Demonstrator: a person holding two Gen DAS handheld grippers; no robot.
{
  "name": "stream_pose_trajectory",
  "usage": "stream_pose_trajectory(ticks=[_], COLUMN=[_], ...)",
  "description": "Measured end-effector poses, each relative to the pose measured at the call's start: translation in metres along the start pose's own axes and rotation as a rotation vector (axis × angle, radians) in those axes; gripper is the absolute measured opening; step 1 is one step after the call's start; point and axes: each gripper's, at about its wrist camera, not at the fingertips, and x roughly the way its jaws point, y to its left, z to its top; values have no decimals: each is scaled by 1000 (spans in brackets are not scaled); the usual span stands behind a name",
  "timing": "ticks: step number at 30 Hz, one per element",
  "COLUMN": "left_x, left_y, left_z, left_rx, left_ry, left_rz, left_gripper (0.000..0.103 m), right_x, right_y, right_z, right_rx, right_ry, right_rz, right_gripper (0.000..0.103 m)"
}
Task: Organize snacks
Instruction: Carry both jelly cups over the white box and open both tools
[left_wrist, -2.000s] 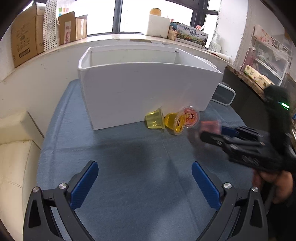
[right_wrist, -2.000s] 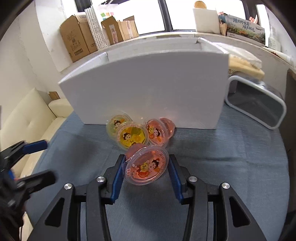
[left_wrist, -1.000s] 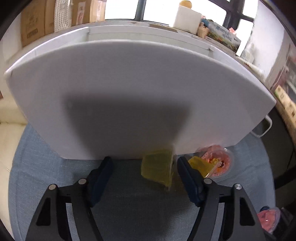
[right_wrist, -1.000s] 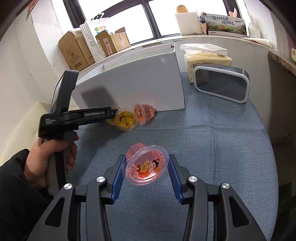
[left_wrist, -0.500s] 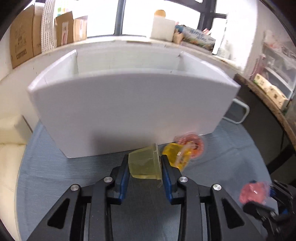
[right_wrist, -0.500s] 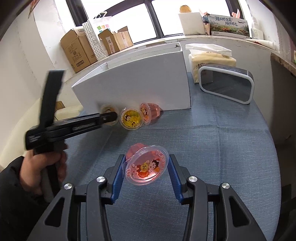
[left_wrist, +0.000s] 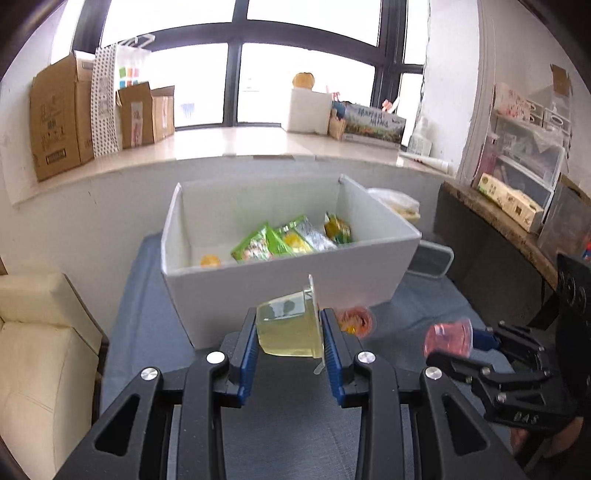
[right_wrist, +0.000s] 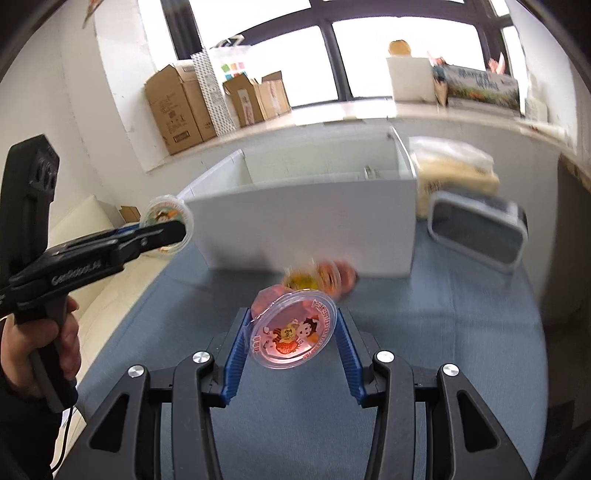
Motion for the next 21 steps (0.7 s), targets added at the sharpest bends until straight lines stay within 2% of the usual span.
stream_pose_trajectory(ticks=[8, 13, 17, 21], left_x=[-9, 7, 42, 71], left_y=[13, 27, 36, 40], left_z=[59, 96, 106, 96], left_rx=[35, 47, 58, 86], left_ry=[-71, -104, -54, 4], left_rz=[5, -2, 1, 20], left_gripper=[36, 36, 36, 36], right_x=[1, 28, 55, 75], right_y=[16, 5, -6, -22], right_z=[74, 114, 129, 130], right_rx=[-93, -45, -29, 3], right_ry=[-83, -79, -51, -13], right_rz=[-18, -25, -70, -104], right_gripper=[49, 49, 49, 49])
